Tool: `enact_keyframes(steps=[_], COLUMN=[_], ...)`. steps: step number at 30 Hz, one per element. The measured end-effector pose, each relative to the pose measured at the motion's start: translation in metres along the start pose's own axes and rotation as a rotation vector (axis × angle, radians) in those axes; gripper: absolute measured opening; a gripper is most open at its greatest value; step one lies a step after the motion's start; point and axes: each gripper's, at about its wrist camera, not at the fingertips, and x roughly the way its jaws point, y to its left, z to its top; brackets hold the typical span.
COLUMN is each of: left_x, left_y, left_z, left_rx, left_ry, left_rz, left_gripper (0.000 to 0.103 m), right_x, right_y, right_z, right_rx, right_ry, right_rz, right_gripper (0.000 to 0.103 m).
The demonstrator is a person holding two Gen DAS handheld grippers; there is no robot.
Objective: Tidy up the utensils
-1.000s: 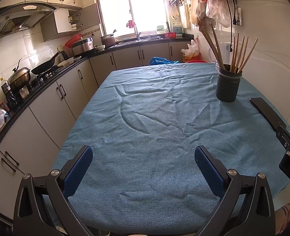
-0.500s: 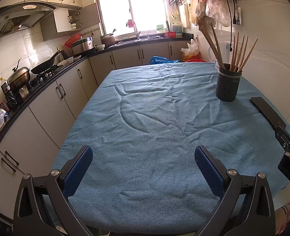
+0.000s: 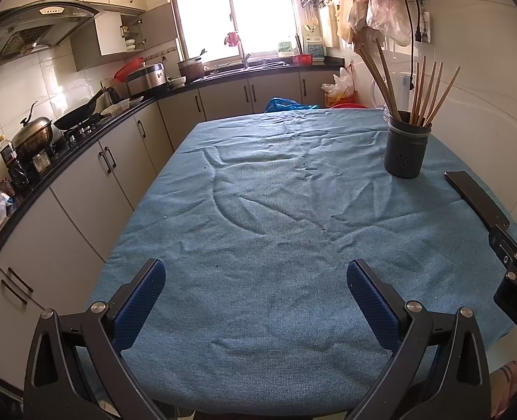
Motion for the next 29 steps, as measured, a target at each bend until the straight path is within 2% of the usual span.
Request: enact_keyframes(steps=[18, 23, 26, 29], left_x=[0.002, 0.015, 0.024, 0.037], left_y=[-0.001, 0.003, 0.014, 0.029], left_z=[-0.001, 0.002, 0.008, 0.017], left_rx=[0.005, -0.005, -0.048, -0.080], left_ry=[0.008, 0.070, 0.096, 0.110], left_rz=[0.003, -0.050, -0.071, -0.048], left_gripper=[0.103, 0.103, 0.103, 0.103], right_x=[0.002, 0.008, 0.018, 0.033], right_y=[0.002, 0.004, 0.005, 0.008], right_z=[-0.002, -0.002, 0.002, 0.010], right_rx=[-0.005, -0.012, -0.014, -0.030], right_ry=[0.006, 0.025, 0.050, 0.069], right_rz=[0.006, 0.023, 0.053, 0.092], right_gripper=[0.098, 0.098, 0.098, 0.098])
